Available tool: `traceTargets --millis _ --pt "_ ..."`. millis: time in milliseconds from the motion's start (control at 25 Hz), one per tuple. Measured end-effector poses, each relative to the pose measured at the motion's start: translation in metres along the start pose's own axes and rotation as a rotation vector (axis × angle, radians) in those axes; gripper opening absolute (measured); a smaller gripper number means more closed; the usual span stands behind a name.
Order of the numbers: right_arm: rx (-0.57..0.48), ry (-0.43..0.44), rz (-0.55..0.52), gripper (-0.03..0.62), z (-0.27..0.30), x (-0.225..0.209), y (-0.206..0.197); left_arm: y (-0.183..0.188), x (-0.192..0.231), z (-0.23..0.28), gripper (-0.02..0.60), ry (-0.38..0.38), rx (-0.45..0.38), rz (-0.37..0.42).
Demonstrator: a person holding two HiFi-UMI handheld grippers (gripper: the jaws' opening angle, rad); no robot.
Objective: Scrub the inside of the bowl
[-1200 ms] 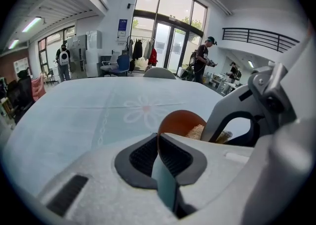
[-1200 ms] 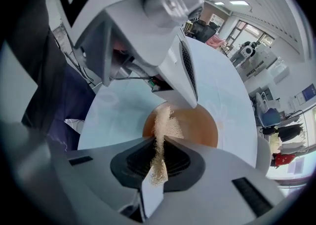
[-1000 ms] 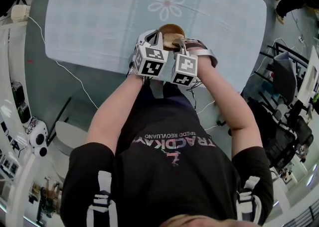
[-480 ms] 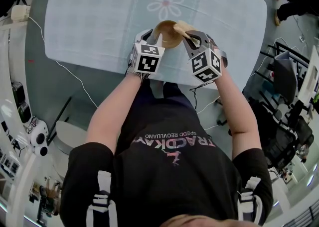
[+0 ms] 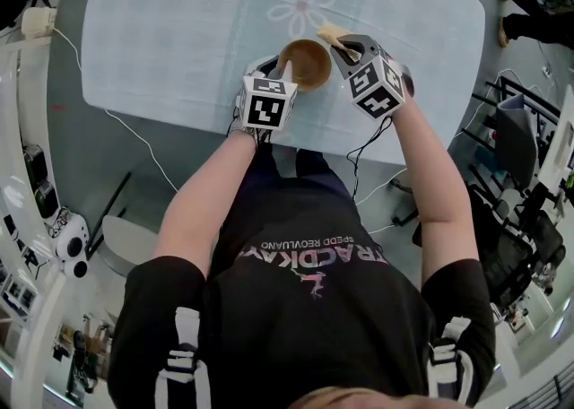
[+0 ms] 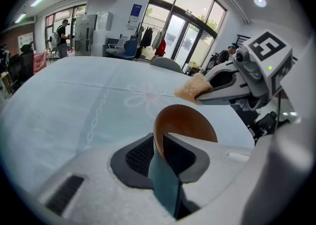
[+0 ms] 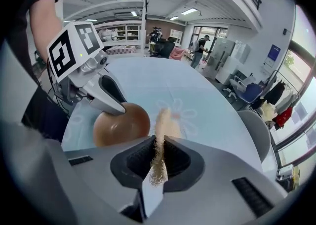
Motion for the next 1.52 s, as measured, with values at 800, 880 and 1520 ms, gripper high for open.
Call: traceTargets --millis 800,880,1520 --pt "-0.06 0.464 -0.353 0.032 0.009 0.014 0.019 0.013 -0.006 -0.017 0.029 -0.221 -0.045 0.494" --pt "-0.059 0.465 -0.368 0.032 0.008 0.015 0.016 0.015 -0.012 -0.016 0.029 -0.245 -0.042 0.552" --pt "-0.092 0.395 -0.345 0.032 -0.014 0.014 -0.005 0.033 -0.023 -0.026 0.029 -0.349 -0.124 0.417"
Point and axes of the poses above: the fingertips, and each gripper's own axes: z forward along the fingers, x to its left, y out of its top, the point moved 8 cm from there along -z, backward along the fingers, and after that the axes turned 5 degrees about -z, right-handed, at the moved point
